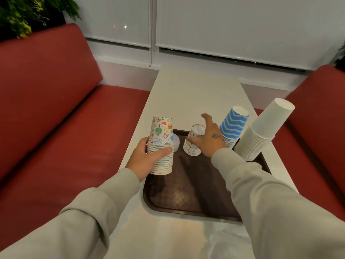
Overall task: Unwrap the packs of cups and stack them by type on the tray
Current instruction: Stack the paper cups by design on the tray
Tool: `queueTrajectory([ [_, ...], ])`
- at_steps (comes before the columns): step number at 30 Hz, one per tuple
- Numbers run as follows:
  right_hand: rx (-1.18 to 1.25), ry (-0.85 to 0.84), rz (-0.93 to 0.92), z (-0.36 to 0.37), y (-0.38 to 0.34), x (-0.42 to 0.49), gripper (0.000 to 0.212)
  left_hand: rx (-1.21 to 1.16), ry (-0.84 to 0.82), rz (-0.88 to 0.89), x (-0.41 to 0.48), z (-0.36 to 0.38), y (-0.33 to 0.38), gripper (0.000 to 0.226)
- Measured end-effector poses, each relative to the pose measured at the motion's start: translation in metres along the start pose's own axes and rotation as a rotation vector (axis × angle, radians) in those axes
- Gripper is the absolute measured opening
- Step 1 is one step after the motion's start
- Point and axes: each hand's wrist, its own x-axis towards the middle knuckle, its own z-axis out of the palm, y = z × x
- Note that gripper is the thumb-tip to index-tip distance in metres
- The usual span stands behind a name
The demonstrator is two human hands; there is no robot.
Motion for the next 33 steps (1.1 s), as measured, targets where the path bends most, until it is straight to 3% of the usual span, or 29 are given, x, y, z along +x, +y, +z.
queueTrajectory([
  [3, 0.019, 0.108, -0.118, -0.014, -0.022, -0.008, 0.059, 0.060, 0.008, 0.027, -0.003, 0.004, 0.004, 0.060],
  [7, 0.097, -0.003, -0.061, -0.026, -0.044, -0.017, 0.036, 0.123, 0.042, 0.049, -0.006, 0.009, 0.009, 0.062],
  [12, 0.395, -0.308, 0.076, -0.022, -0.052, -0.029, 0.051, 0.169, 0.042, 0.071, -0.011, 0.011, 0.012, 0.056],
  [14, 0.405, -0.358, 0.087, -0.017, -0.052, -0.034, 0.061, 0.213, 0.036, 0.087, -0.014, 0.012, 0.013, 0.053],
  [27, 0.490, -0.303, 0.118, 0.001, -0.035, -0.036, 0.072, 0.316, -0.005, 0.067, -0.013, 0.017, 0.007, 0.055],
  [33, 0.592, -0.298, 0.165, -0.005, -0.031, -0.027, 0.066, 0.299, -0.015, 0.044, -0.012, 0.016, -0.001, 0.050],
])
